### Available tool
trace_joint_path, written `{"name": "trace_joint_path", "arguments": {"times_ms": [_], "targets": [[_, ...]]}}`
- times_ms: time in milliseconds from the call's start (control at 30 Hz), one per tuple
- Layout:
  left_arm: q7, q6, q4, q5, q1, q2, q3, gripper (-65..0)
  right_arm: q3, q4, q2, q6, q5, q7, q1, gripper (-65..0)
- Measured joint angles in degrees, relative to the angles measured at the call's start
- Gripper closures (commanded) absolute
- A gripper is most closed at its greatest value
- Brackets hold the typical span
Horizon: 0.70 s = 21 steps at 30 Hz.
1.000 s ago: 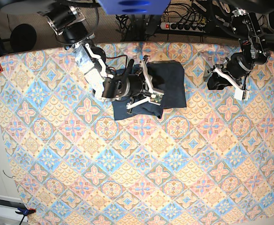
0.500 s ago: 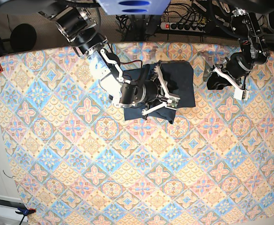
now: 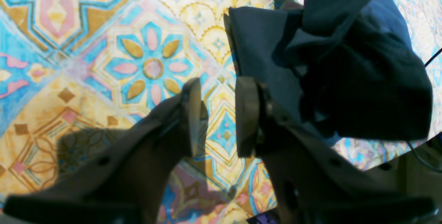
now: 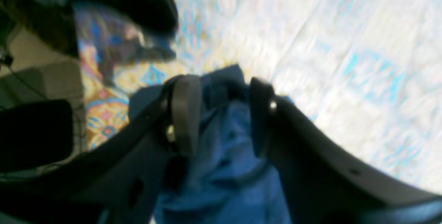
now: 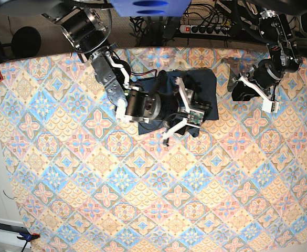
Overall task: Layout the t-shirt on the table in an organized manner, then fold the t-shirt properly
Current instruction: 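Fold the grasped strip end over toward the middle with the right gripper, then grasp the other strip end with the left gripper and fold it over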
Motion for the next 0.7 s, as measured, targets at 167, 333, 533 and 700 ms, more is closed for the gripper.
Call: {"name": "trace_joint_path", "arguments": {"times_ms": [167,333,533,700], "targets": [[-0.04,-0.02,-0.92,-0.07,-0.07,0.04,0.00,-16.2,6.69,0.94,2.67,-0.44,-1.75,-2.12,-2.69,-22.0],[-0.02,0.00,-1.57,0.00,-0.07,0.00,0.04,-16.1,9.70,-5.66,1.88,-0.37,-0.63,-0.50,-2.12,-12.9],[-0.24,0.02,-1.55,-0.22,-0.07,0.00,4.74,-16.0,9.70,-11.98,2.10,-0.39,-1.22,3.30,-2.19,-8.2],[0.04,0.15,-0.39,-0.15,0.22,-0.48,11.63,-16.6,9.49,-14.25,2.16,-0.39,-1.11,3.34,-2.54,-8.2]]}}
